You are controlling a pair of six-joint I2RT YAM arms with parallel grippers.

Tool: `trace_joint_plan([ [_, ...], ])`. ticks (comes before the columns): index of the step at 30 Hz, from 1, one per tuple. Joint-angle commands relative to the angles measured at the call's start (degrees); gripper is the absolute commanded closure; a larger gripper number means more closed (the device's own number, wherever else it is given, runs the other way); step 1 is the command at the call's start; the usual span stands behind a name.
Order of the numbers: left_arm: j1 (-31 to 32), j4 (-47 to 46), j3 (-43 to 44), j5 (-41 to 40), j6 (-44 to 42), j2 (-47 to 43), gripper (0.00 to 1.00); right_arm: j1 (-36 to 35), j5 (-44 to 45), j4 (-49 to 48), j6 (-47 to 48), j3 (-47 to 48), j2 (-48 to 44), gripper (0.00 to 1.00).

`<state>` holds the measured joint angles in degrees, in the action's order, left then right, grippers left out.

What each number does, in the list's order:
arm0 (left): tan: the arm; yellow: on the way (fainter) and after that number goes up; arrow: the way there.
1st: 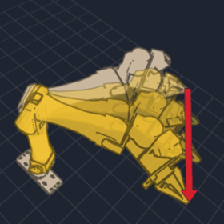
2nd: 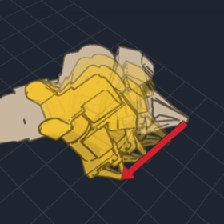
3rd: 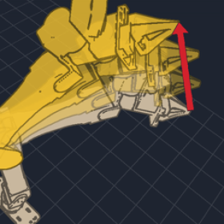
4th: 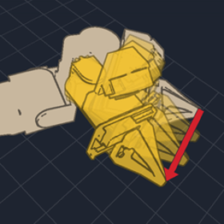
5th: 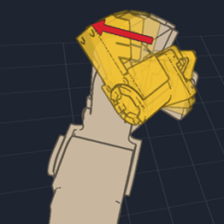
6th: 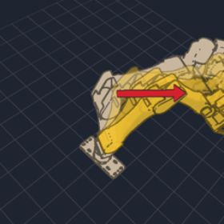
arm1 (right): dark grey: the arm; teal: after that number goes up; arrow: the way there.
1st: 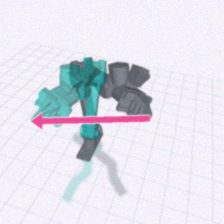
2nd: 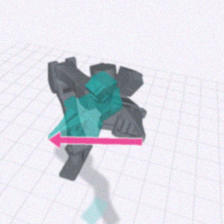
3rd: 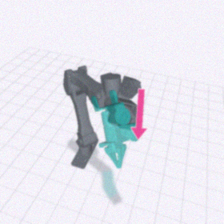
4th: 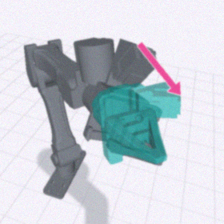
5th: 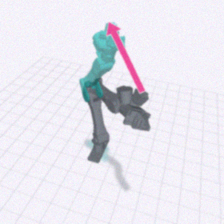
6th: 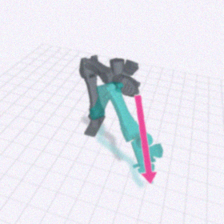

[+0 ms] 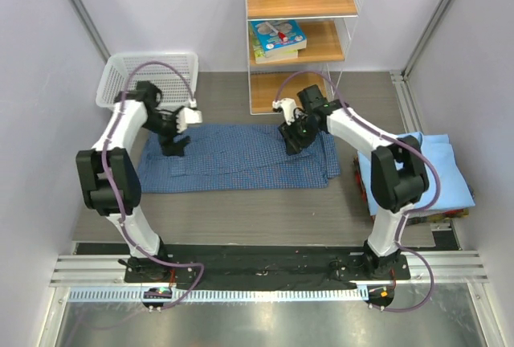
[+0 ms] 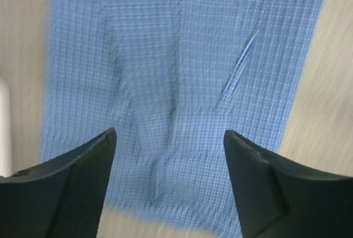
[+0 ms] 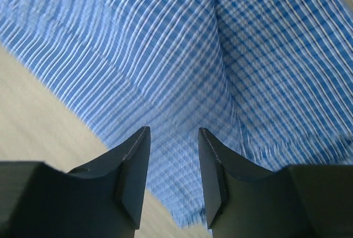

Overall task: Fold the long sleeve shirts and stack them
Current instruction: Fold the shirt

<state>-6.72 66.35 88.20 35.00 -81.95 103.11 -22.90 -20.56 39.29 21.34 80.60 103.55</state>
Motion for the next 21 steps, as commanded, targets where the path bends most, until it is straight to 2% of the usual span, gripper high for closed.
trace_joint_plan([
  [1, 6.28, -9.37, -6.45, -8.09, 18.74, -0.81, 0.2, -1.88, 4.38, -3.25, -6.39, 3.95, 5.07, 0.55],
  [3, 8.74, -14.3, -7.86, -10.99, 24.17, -0.19, 0.16, -2.76, 5.95, -4.3, -7.28, 4.13, 6.66, 0.55],
  [5, 9.44, -17.12, -8.84, -11.71, 27.97, 0.86, 0.03, -3.73, 6.84, -4.92, -8.33, 4.3, 8.59, 0.55],
  [6, 9.79, -17.91, -9.27, -14.41, 28.77, 1.39, 0.0, -3.91, 7.63, -5.1, -8.6, 4.3, 9.73, 0.55],
  [10, 10.85, -22.57, -14.45, -22.31, 28.17, 2.88, 0.0, -4.88, 9.92, -3.88, -8.34, 4.13, 12.28, 0.55],
  [14, 11.38, -23.63, -22.61, -29.98, 23.52, 3.59, 0.01, -4.79, 11.33, -3.43, -7.63, 0.8, 11.51, 0.55],
  [18, 11.56, -17.41, -27.98, -30.87, 19.73, 1.84, 0.06, -4.79, 11.24, -2.99, -7.81, -4.47, 9.57, 0.55],
  [21, 11.12, -18.09, -32.37, -31.66, 17.71, -2.37, 0.07, -4.96, 8.0, -1.85, -8.6, -7.98, 6.41, 0.55],
])
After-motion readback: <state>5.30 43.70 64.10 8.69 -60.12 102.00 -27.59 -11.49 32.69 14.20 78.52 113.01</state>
